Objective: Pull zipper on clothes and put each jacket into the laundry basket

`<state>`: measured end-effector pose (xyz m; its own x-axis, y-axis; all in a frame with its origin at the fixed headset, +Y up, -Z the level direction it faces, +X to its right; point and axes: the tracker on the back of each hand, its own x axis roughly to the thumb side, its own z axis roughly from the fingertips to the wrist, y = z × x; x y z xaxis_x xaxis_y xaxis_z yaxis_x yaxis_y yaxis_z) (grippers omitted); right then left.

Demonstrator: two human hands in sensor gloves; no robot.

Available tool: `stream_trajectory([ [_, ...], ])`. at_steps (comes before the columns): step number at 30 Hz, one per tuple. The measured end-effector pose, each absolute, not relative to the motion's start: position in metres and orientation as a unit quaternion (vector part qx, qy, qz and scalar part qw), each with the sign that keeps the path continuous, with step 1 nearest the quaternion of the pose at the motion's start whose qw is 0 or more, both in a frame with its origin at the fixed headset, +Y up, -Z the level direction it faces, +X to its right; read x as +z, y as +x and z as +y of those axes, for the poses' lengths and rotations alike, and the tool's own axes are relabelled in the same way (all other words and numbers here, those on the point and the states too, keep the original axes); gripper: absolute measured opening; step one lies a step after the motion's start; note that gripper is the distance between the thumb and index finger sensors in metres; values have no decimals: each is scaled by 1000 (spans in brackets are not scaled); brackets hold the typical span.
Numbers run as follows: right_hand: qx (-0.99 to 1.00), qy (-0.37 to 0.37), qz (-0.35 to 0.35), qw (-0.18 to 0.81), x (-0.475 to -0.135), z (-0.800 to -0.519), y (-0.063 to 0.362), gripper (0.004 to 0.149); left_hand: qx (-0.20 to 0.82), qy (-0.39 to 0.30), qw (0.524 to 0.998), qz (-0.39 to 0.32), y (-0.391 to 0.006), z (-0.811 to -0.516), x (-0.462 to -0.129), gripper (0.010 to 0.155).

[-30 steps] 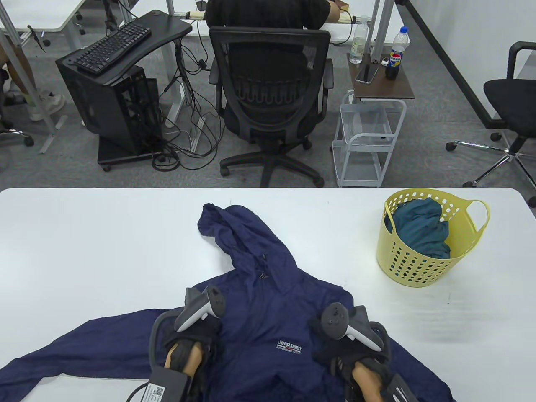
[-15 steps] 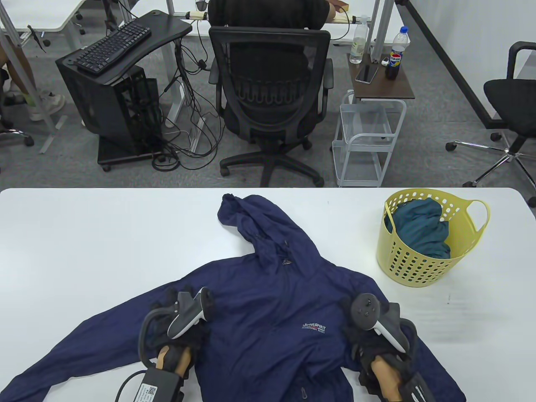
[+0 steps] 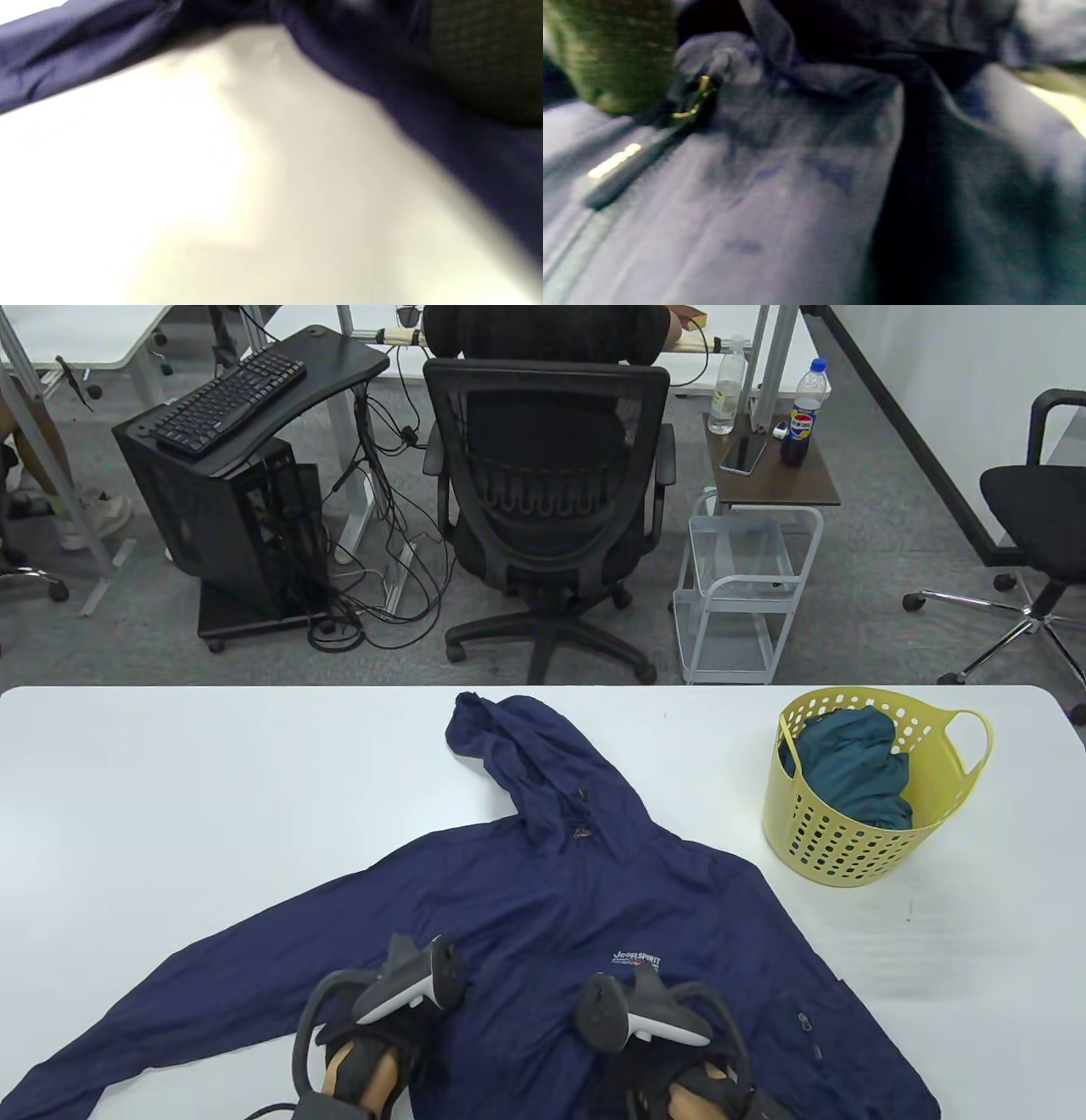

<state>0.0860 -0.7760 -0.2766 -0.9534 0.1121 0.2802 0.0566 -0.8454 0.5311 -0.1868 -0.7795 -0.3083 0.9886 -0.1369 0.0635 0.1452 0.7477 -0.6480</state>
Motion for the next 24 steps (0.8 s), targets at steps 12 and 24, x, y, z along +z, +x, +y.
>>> stream_trajectory([
  [12,994,-4,107,33,-318,-772,161,74,-90,-102,978,158,-230,-772,-348,90],
  [24,985,124,115,44,-285,-747,116,74,-62,-83,995,-12,-164,-727,-306,70],
])
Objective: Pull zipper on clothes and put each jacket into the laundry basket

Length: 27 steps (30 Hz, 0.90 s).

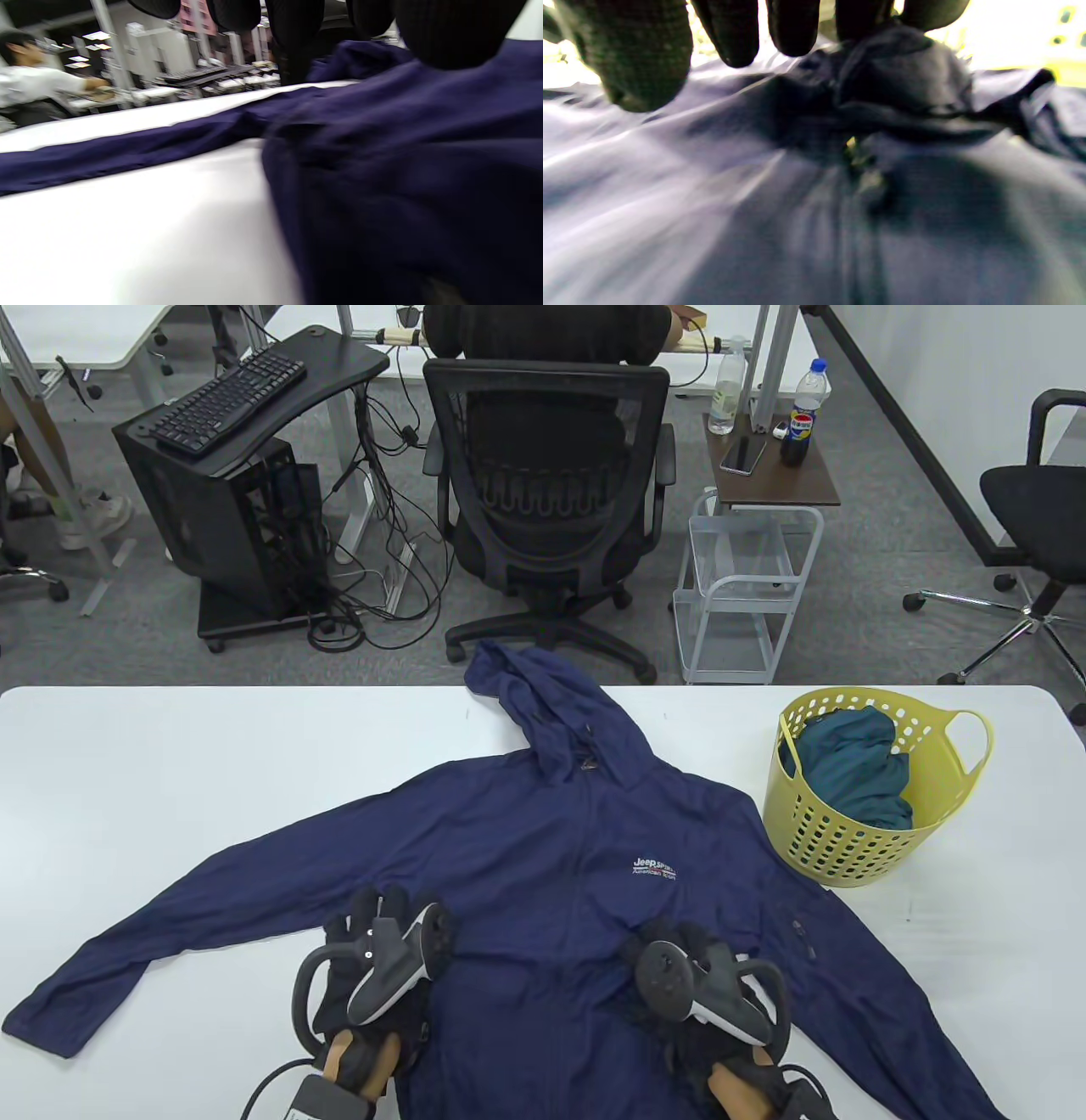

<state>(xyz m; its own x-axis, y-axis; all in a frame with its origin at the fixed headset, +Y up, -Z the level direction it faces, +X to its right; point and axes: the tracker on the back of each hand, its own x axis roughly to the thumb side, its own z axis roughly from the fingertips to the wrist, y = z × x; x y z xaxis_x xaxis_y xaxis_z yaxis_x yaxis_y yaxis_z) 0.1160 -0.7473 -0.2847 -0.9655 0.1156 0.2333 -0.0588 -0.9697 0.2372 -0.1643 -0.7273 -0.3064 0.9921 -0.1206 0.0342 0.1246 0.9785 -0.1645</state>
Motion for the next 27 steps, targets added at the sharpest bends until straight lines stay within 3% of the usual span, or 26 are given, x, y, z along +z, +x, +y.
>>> stream_trajectory([
  [4,960,166,225,15,-276,-772,93,81,-67,-150,985,-46,-146,-739,-305,69],
  [6,957,183,223,-23,-268,-774,78,87,-58,-144,987,-38,-143,-734,-312,69],
  [10,950,216,225,-19,-257,-767,62,81,-26,-122,992,1,-132,-716,-335,65],
  [13,957,210,199,-7,-256,-755,65,71,-20,-128,991,30,-114,-701,-366,62],
  [19,975,162,104,113,-268,-722,111,54,-48,-61,996,43,-71,-683,-432,58],
  [23,981,95,64,157,-281,-719,145,52,-77,-44,995,48,-41,-696,-478,59],
  [27,983,74,60,159,-285,-720,156,52,-132,-44,989,51,-25,-720,-508,59],
])
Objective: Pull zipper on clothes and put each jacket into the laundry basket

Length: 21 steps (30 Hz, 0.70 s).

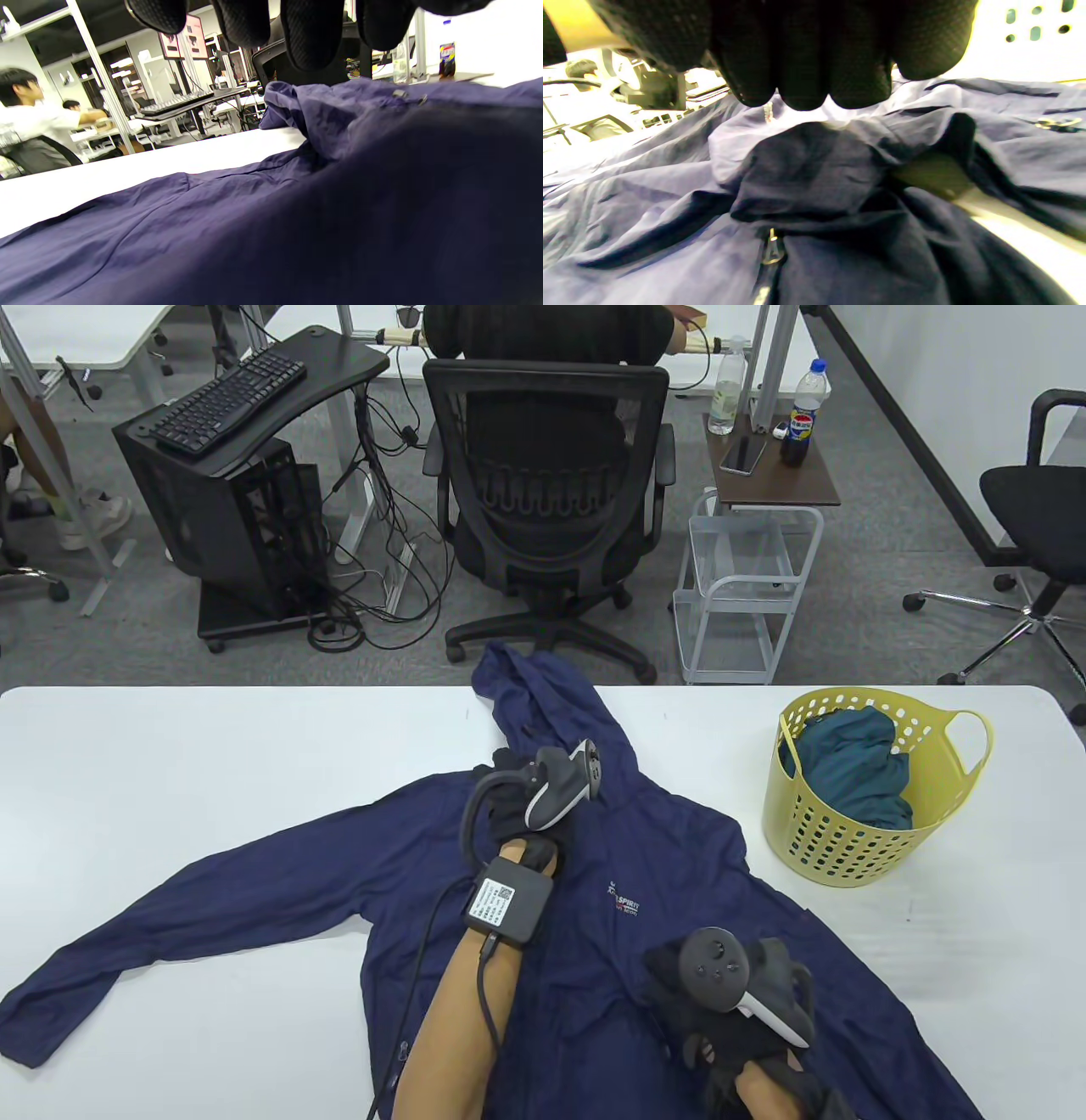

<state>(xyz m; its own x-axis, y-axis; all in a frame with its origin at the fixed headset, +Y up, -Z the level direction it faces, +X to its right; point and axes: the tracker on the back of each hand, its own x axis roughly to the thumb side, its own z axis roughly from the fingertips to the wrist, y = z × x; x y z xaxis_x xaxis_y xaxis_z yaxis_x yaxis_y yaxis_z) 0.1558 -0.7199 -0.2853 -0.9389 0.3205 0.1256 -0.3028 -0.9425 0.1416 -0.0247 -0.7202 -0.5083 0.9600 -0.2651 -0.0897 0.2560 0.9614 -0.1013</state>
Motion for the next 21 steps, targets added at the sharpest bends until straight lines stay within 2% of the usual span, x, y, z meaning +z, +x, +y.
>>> stream_trajectory([
  [2,982,72,60,163,-286,-720,157,52,-157,-67,984,46,-23,-736,-521,61],
  [4,982,72,61,162,-286,-720,157,52,-169,-117,977,47,-24,-753,-530,65],
  [7,982,73,63,160,-285,-721,157,52,-148,-184,971,31,-28,-774,-539,76],
  [8,982,74,65,161,-286,-722,157,52,-136,-200,970,28,-30,-778,-542,75],
  [16,982,74,78,155,-288,-728,156,52,-19,-251,968,23,-55,-773,-555,82],
  [18,983,75,78,152,-288,-729,155,52,-11,-208,978,28,-59,-773,-554,78],
  [21,983,76,78,150,-288,-729,154,52,4,-114,992,45,-74,-760,-544,62],
])
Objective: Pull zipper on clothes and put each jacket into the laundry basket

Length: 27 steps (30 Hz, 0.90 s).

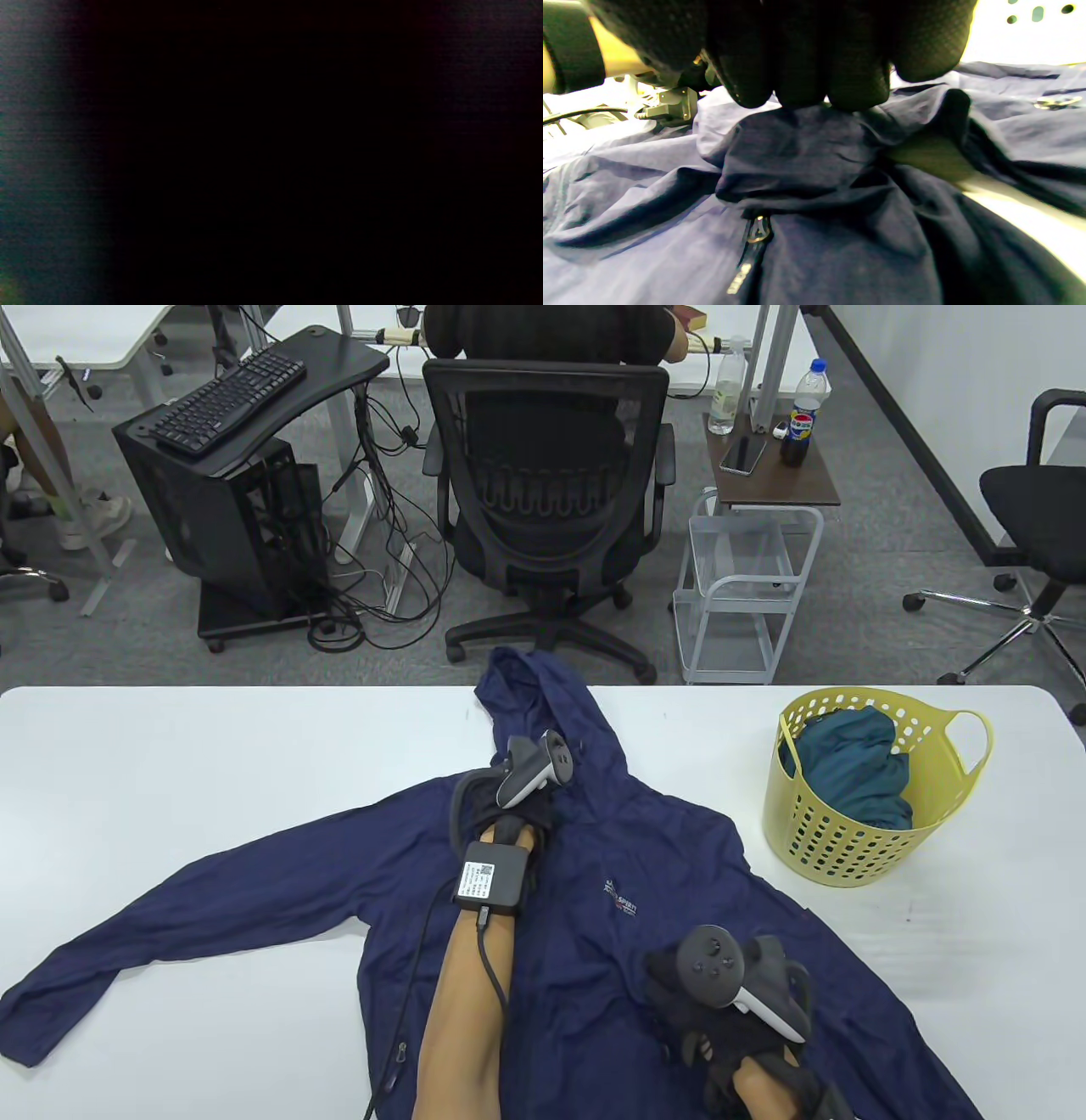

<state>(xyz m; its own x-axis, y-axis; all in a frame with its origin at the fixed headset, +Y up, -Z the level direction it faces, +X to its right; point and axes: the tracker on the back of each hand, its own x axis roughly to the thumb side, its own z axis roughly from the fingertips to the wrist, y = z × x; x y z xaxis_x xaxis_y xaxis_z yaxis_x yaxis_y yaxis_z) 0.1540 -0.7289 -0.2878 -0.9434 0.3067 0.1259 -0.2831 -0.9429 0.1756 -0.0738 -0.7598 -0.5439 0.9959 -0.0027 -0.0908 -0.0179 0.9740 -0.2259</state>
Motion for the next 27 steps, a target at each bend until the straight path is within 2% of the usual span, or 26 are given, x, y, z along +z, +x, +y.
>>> stream_trajectory([
  [7,982,83,80,147,-289,-733,152,52,207,-81,975,-1,-96,-725,-509,46],
  [10,981,85,83,151,-289,-734,151,52,283,-106,953,-27,-101,-718,-494,43],
  [12,981,86,81,153,-289,-734,152,52,324,-145,931,-85,-101,-721,-482,43],
  [15,981,86,80,156,-289,-735,153,51,284,-188,934,-110,-97,-730,-460,48],
  [18,980,86,79,159,-289,-735,154,51,251,-184,942,-129,-89,-741,-439,55],
  [20,980,86,81,161,-290,-736,153,52,242,-177,945,-134,-86,-746,-427,52],
  [21,980,86,82,161,-290,-736,153,51,242,-154,951,-119,-86,-748,-420,47],
  [27,980,83,77,166,-289,-735,154,52,214,31,973,-84,-93,-734,-380,43],
])
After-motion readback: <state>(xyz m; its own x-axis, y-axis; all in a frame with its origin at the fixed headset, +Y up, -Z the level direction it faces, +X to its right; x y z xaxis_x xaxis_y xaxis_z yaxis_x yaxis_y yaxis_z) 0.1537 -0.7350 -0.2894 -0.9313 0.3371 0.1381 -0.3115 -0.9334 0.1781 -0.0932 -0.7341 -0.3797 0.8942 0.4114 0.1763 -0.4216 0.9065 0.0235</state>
